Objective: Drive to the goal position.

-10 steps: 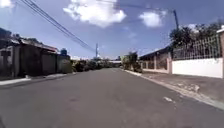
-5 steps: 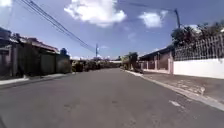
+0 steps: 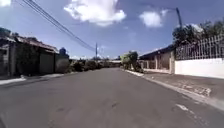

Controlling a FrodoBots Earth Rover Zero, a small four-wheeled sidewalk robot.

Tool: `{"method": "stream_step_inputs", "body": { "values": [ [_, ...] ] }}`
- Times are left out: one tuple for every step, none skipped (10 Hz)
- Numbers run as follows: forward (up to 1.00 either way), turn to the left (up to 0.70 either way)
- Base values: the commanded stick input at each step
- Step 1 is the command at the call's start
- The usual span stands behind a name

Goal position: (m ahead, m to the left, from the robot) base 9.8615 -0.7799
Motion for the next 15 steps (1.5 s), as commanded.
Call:
{"method": "stream_step_inputs", "body": {
  "values": [
    [0.45,0.0],
    [0.45,0.0],
    [0.45,0.0],
    [0.45,0.0],
    [0.45,0.0],
    [0.45,0.0],
    [0.45,0.0],
    [0.45,0.0],
    [0.45,0.0],
    [0.45,0.0],
    [0.45,0.0],
    [0.45,0.0],
    [0.45,0.0],
    [0.45,0.0],
    [0.45,0.0]
  ]
}}
